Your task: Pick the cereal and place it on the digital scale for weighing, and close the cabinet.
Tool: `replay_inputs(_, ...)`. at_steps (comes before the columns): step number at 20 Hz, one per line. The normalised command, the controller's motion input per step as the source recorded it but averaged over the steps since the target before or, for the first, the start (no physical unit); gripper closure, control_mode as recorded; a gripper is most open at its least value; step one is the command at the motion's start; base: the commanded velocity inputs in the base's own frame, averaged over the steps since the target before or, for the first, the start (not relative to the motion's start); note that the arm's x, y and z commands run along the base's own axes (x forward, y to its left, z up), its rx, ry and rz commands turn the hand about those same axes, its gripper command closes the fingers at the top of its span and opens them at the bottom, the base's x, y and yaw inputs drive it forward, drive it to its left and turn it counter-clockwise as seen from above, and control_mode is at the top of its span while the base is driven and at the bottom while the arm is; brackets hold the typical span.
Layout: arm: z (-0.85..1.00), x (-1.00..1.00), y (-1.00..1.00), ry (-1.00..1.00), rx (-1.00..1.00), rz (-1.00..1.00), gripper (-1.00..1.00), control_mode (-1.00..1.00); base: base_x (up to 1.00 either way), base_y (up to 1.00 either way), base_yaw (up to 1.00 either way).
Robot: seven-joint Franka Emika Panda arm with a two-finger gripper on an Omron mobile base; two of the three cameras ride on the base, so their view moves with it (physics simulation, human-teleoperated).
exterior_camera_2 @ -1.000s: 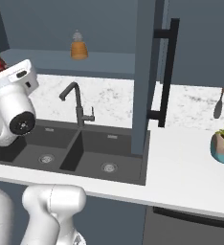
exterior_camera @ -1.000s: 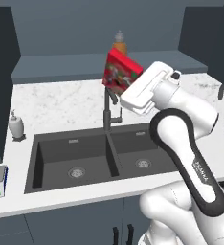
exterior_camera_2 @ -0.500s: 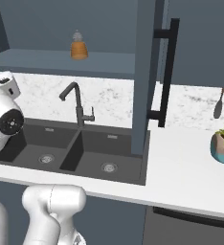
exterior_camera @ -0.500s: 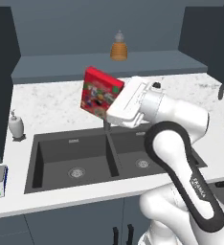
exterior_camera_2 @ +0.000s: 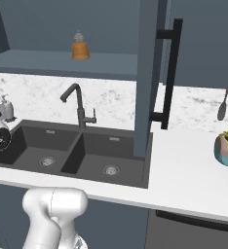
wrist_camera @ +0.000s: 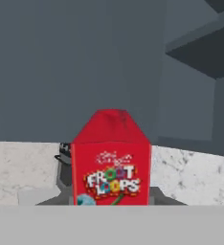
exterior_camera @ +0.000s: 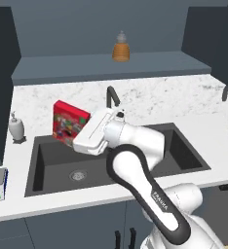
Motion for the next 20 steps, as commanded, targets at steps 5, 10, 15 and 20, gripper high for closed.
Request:
replay_inputs(5,-0.30,0.47,0.75,0.16,-0.05,0.08,1.00,-1.00,0.00,0.00,0.00)
replay_inputs(10,-0.26,0.41,0.40,0.14,-0.05,0.11,1.00,-1.00,0.00,0.00,0.00)
replay_inputs(15,-0.41,0.43,0.35,0.08,-0.07,0.06,1.00,-1.00,0.00,0.00,0.00)
replay_inputs(20,-0.31,0.27,0.53,0.01,-0.09,0.01,1.00,-1.00,0.00,0.00,0.00)
